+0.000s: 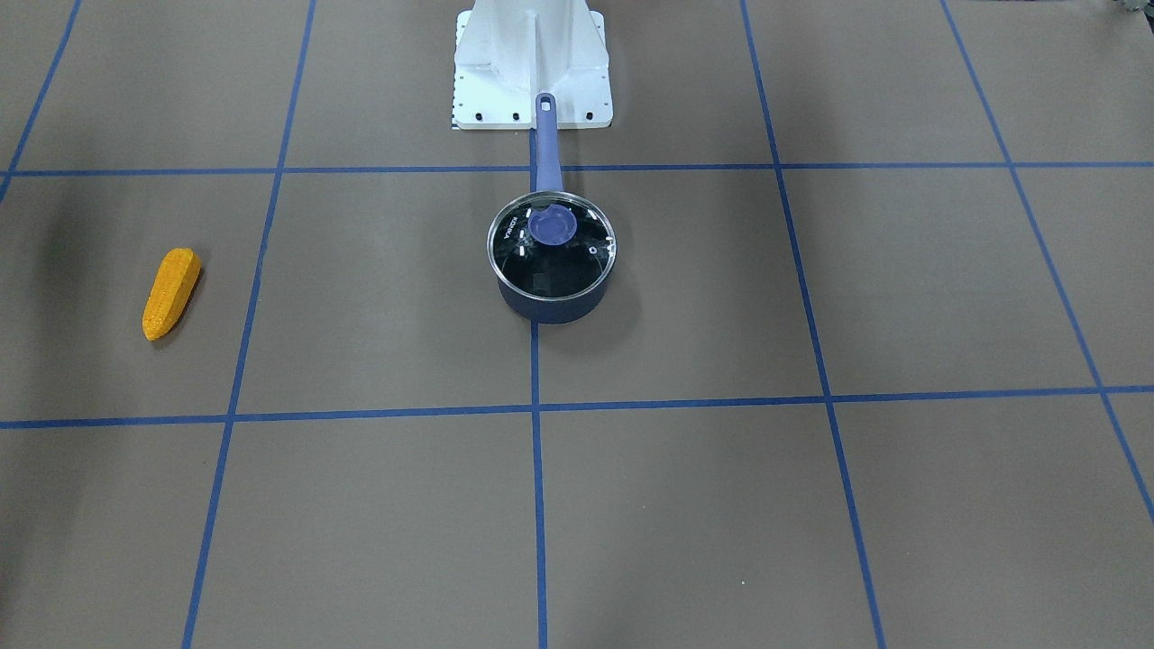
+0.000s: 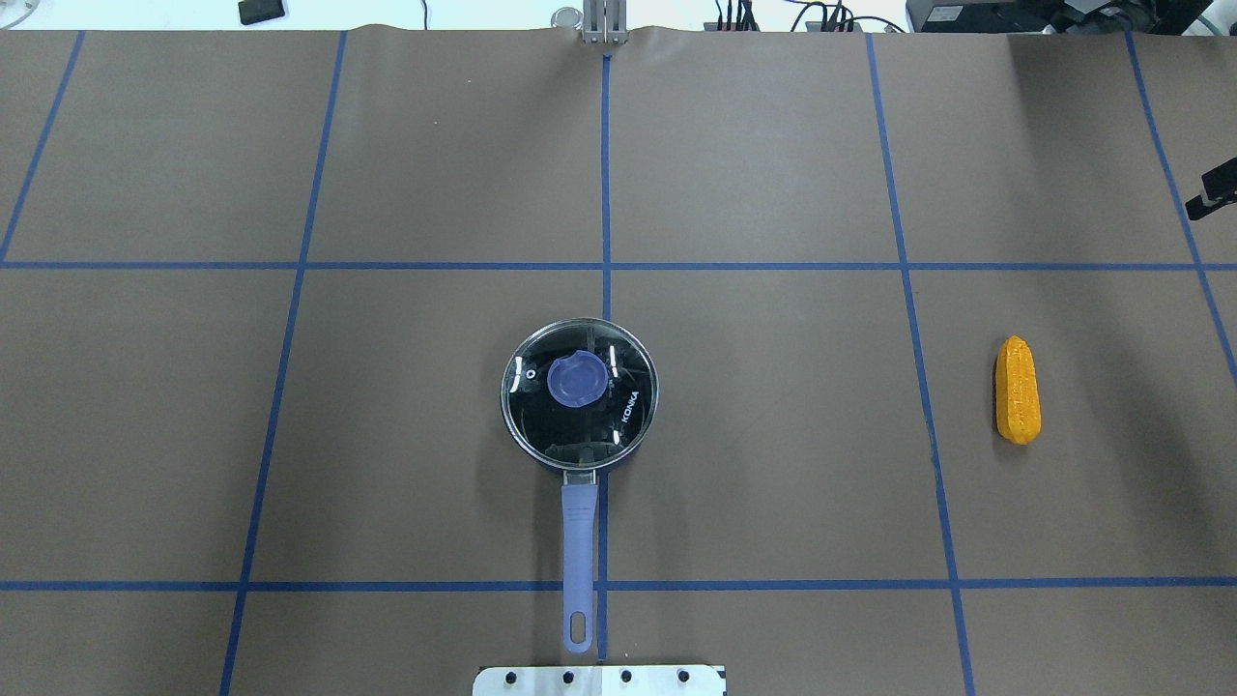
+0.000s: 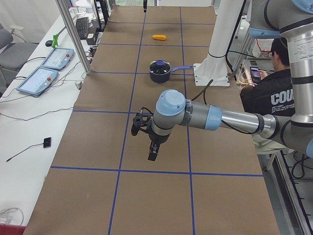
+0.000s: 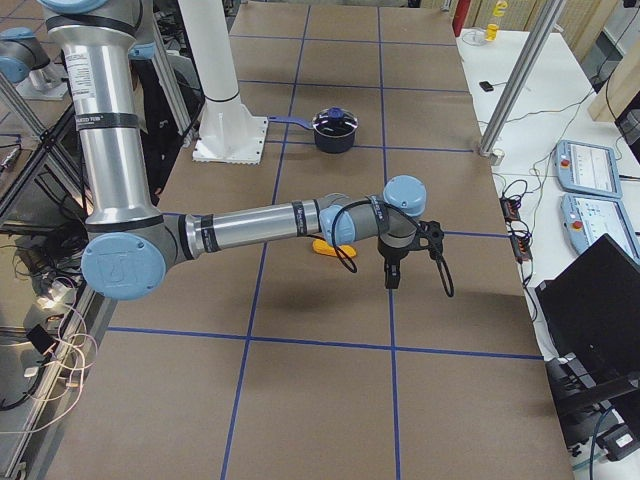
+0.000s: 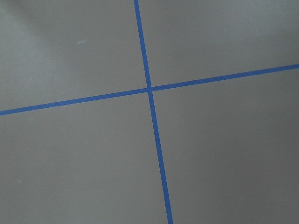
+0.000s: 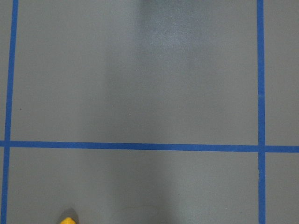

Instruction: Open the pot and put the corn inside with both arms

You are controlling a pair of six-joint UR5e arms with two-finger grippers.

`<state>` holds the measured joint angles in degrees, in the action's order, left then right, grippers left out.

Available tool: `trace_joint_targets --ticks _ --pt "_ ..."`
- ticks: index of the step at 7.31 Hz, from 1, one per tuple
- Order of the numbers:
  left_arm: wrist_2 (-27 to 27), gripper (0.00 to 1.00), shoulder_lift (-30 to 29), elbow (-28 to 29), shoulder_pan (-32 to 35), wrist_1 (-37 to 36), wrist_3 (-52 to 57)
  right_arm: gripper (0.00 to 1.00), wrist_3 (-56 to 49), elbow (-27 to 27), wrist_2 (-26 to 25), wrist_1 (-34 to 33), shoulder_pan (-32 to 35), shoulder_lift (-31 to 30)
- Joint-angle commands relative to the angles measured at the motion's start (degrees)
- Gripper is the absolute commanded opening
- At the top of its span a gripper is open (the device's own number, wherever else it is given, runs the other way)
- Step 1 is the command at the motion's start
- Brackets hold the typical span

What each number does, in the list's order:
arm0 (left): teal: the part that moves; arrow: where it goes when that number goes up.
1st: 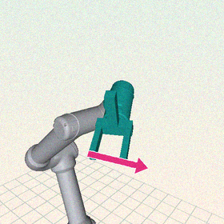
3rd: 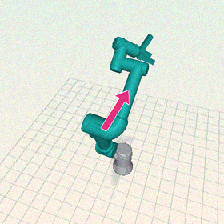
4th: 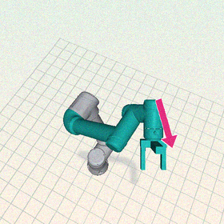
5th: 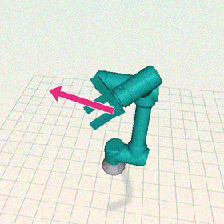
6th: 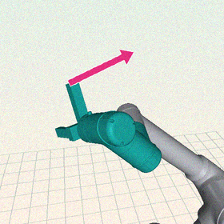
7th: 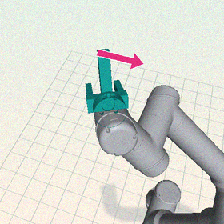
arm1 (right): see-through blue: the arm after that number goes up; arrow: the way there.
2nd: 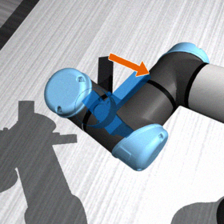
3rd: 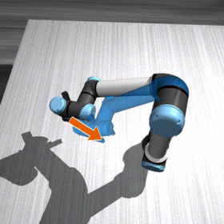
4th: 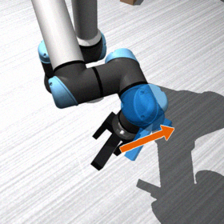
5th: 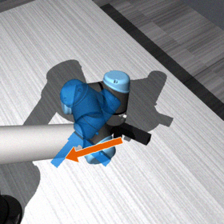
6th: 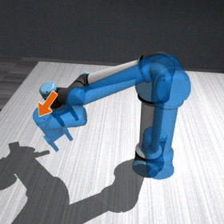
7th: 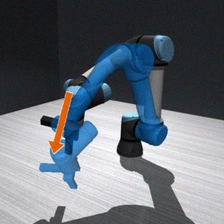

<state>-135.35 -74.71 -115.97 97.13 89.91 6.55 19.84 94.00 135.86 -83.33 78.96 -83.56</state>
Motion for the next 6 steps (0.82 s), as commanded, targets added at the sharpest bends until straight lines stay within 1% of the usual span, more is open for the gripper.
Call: trace_joint_targets --ticks 1,3,4,5,6 --pt "0.0 0.98 0.3 -0.7 0.1 0.0 0.0 1.0 -0.2 0.0 0.0 0.1 0.0 0.1" --pt "0.0 0.98 0.4 -0.7 0.0 0.0 0.0 1.0 0.2 0.0 0.6 -0.1 0.1 1.0" --pt "-0.1 0.98 0.4 -0.7 0.0 0.0 0.0 1.0 0.3 -0.3 0.3 -0.1 0.0 0.2" --pt "-1.1 0.98 0.4 -0.7 0.0 -0.1 -0.7 1.0 0.4 0.1 0.5 0.0 -1.9 0.3" --pt "-2.3 0.98 -0.2 -2.0 -0.2 0.0 -5.1 1.0 0.6 0.1 0.5 0.0 -4.8 0.8"
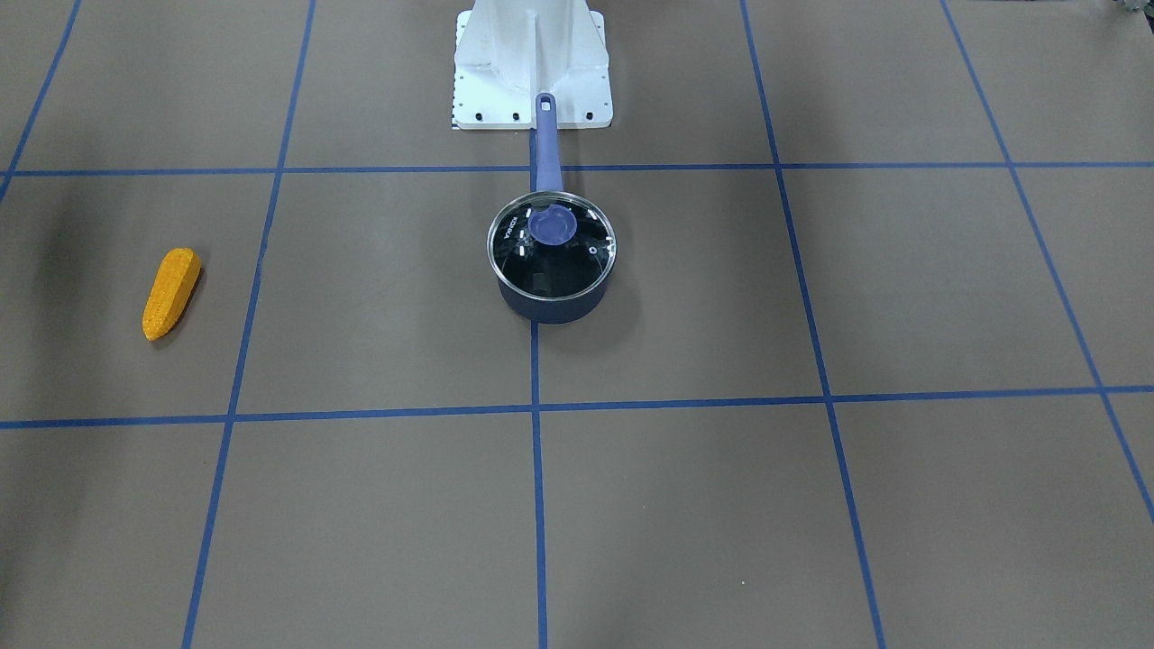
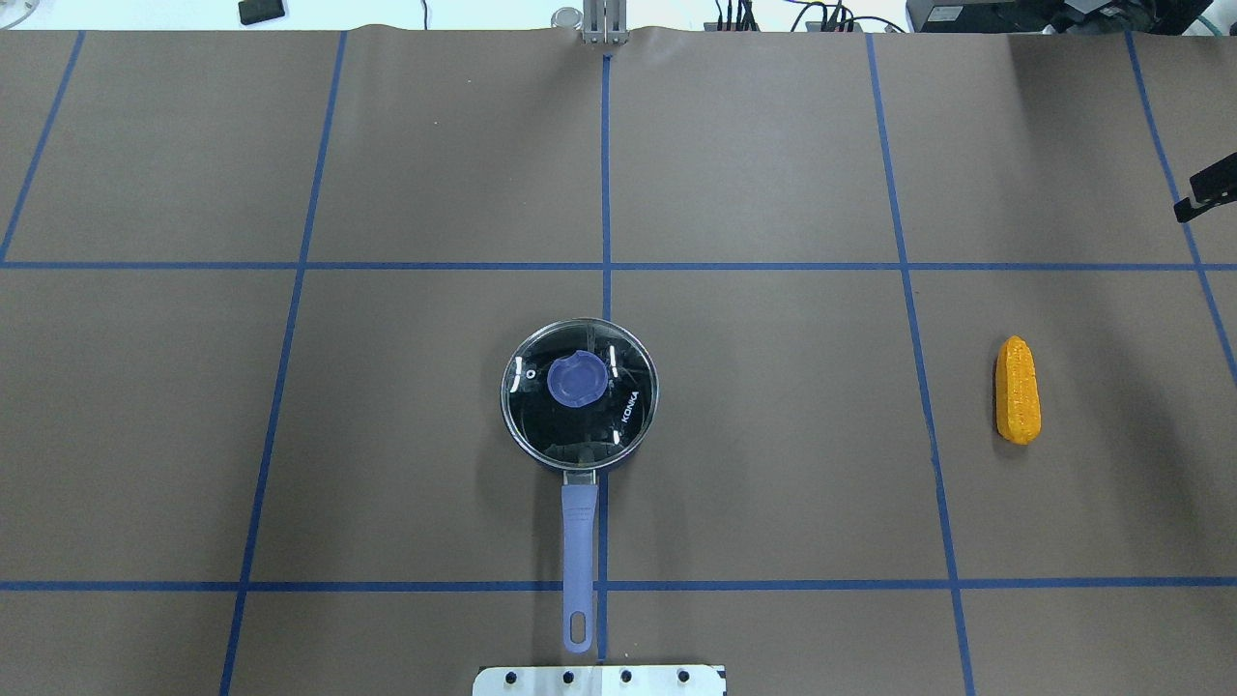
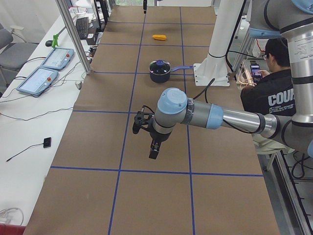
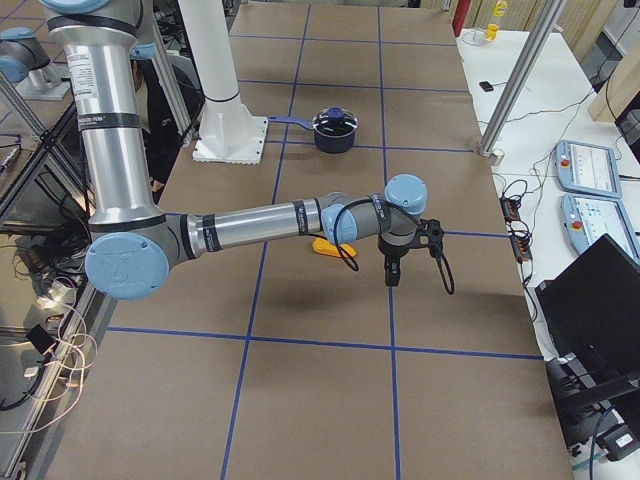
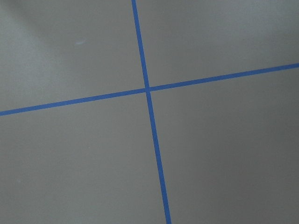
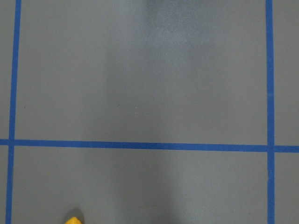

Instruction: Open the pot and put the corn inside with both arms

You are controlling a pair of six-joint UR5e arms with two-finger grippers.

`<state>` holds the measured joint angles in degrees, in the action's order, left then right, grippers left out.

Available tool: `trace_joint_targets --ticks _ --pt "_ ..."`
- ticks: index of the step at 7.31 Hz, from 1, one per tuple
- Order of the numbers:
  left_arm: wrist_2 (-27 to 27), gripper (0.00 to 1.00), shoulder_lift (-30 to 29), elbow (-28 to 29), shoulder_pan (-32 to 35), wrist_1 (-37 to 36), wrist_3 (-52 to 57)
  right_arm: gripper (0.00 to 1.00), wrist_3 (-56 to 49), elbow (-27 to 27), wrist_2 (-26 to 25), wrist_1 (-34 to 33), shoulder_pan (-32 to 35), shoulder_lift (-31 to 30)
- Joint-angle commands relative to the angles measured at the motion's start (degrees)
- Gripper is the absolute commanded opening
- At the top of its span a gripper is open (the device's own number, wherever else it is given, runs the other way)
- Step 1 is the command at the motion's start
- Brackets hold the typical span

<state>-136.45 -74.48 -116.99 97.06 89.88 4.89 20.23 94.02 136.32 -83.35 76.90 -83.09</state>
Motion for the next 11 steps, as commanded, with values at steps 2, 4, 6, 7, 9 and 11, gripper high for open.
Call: trace_joint_targets --ticks 2,4,6,7,9,11 --pt "-1.2 0.98 -2.3 -3.7 -6.0 0.0 -13.6 1.0 8.2 2.5 -0.1 0.1 -9.2 1.1" --pt "-0.9 0.98 -3.2 -10.5 -14.0 -0.4 -27.8 1.0 12.2 5.6 -0.4 0.0 -12.3 -0.1" --pt "0.2 0.98 -5.0 -16.1 -22.5 -1.1 -41.6 1.0 14.6 5.2 -2.3 0.1 -16.2 -1.0" --pt "2.3 0.98 -6.9 -17.2 -26.2 -1.1 -47.3 1.0 15.6 5.6 -5.4 1.2 -18.6 -2.4" --pt "6.8 0.98 -13.2 -18.4 -34.7 -3.8 -58.5 1.0 20.3 4.7 -6.2 6.8 -22.1 -4.1" --pt "9.4 0.98 -25.9 -20.3 -38.6 -19.7 -61.7 1.0 22.7 4.7 -6.2 8.6 -23.4 -4.1"
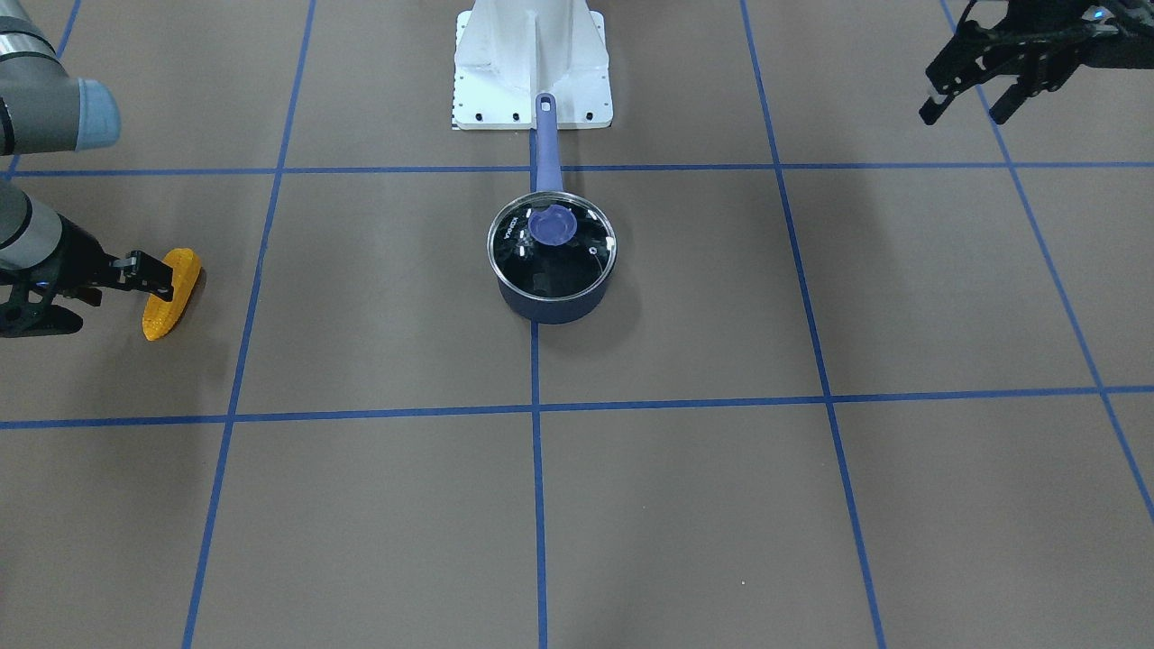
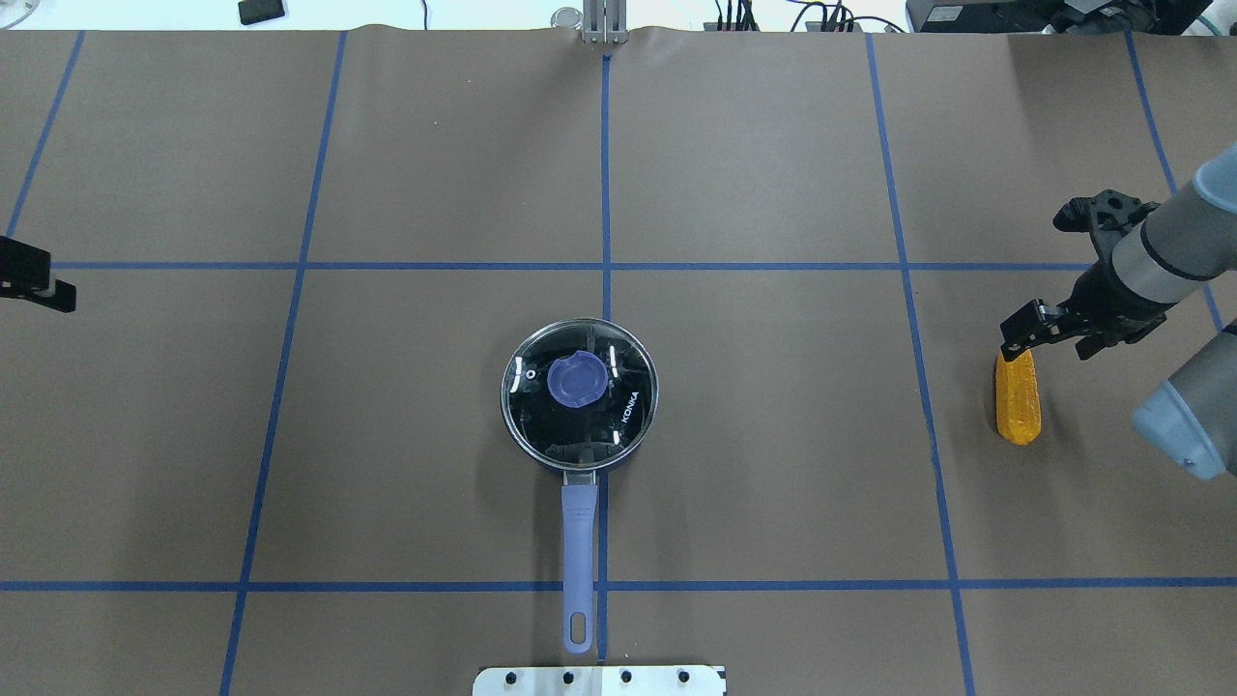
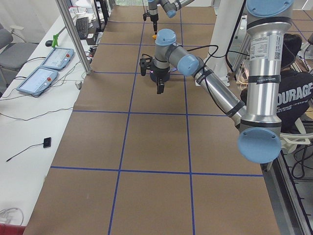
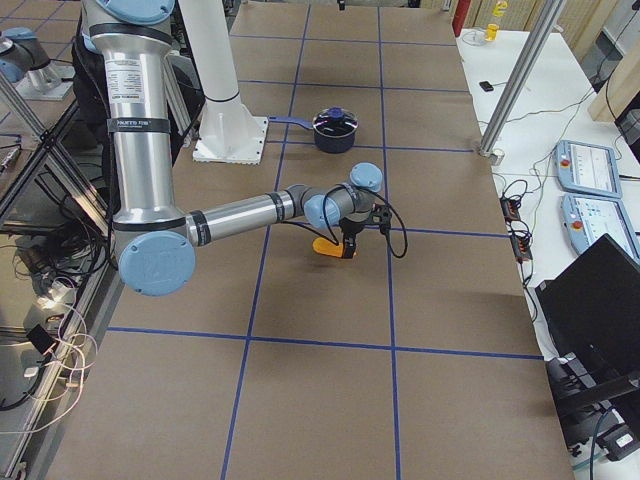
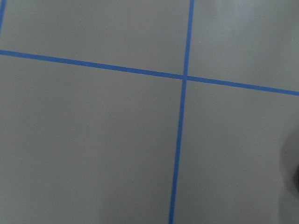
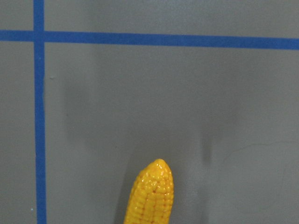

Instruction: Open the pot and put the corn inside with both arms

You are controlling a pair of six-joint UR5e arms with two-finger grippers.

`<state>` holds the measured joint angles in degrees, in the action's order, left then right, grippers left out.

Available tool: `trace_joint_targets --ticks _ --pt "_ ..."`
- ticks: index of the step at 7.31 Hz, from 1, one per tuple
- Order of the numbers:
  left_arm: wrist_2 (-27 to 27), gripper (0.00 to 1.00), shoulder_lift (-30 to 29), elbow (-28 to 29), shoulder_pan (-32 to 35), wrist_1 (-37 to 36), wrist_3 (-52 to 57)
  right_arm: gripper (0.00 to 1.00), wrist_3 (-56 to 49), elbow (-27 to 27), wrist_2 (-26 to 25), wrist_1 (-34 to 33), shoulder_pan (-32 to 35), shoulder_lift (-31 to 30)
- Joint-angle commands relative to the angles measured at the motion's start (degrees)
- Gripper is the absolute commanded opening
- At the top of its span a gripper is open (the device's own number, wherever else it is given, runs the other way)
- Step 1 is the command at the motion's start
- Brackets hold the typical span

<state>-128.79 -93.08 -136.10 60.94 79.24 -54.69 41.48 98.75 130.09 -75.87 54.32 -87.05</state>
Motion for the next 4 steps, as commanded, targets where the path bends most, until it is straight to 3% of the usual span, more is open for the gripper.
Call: trace_joint_targets --ticks 1,3,4 --pt "3.0 0.98 -11.1 -1.6 -4.3 -13.3 -3.6 1.0 1.3 -0.8 0.1 1.1 -1.1 -0.1" --pt "10.2 0.98 -18.0 -0.6 -15.9 -13.7 -16.3 1.0 1.3 -1.9 -0.1 1.2 -2.0 0.3" --pt "11.8 0.98 -21.7 1.8 -18.6 -13.8 -20.4 1.0 1.3 -2.0 -0.1 1.2 -2.2 0.3"
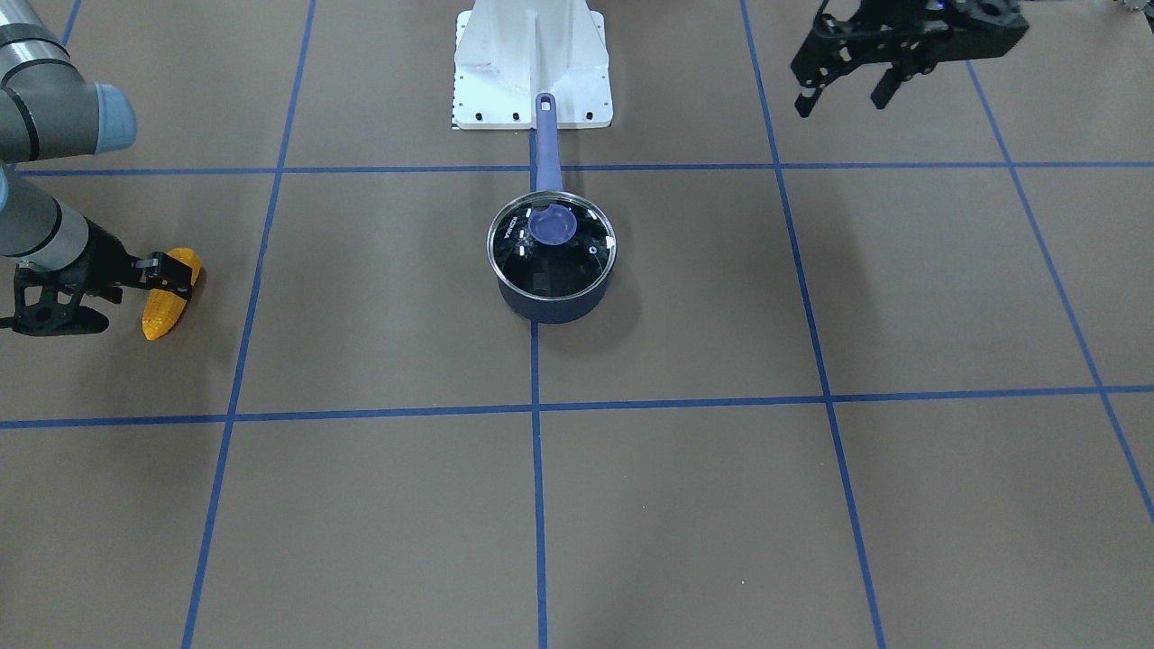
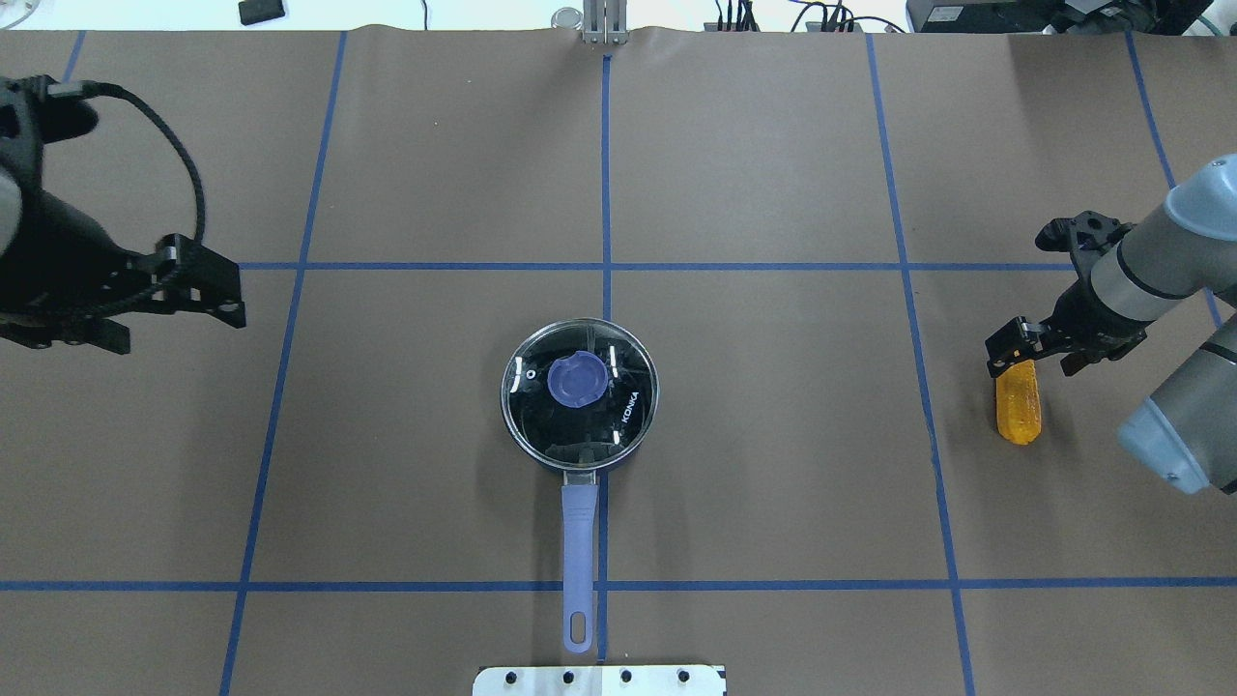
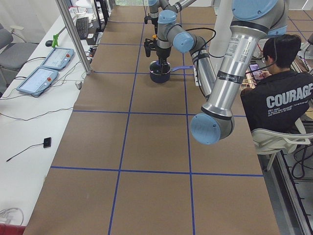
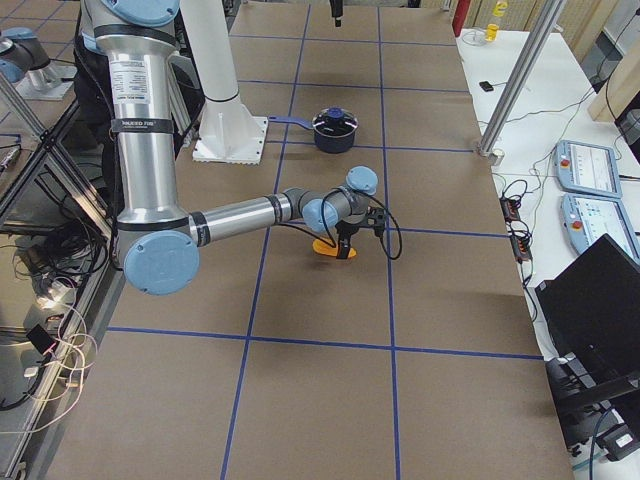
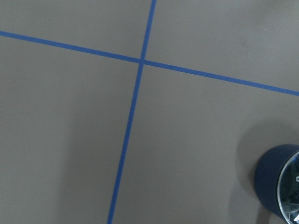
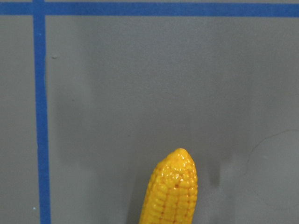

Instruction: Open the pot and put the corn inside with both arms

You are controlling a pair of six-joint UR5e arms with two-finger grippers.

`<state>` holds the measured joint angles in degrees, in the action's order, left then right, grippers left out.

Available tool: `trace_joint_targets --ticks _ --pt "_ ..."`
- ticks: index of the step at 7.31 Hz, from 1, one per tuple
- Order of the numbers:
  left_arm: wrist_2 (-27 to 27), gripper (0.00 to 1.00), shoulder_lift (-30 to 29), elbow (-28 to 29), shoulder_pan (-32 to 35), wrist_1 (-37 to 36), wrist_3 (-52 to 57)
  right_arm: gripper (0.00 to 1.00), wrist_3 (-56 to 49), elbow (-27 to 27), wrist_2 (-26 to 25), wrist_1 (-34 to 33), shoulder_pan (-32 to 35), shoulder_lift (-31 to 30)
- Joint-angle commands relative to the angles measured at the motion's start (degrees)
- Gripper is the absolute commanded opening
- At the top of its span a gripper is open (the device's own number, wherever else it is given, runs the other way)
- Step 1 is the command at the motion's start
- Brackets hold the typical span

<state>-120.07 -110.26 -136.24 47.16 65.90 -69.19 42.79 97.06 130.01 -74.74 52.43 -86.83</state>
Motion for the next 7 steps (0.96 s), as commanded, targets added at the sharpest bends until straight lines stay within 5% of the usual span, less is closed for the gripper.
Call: trace_joint_targets --ticks 1,6,7 --pt "3.2 0.98 -6.4 3.7 -6.0 -0.3 -7.8 0.99 0.0 -0.3 0.1 0.0 -0.5 -0.2" --pt "6.2 0.98 -13.4 12.0 -8.1 -0.1 -9.9 0.8 0.4 -1.1 0.3 -0.1 -1.6 0.4" --pt "6.7 0.98 -14.0 13.2 -8.7 0.3 -9.9 0.47 2.5 -0.9 0.9 -0.1 -1.7 1.1"
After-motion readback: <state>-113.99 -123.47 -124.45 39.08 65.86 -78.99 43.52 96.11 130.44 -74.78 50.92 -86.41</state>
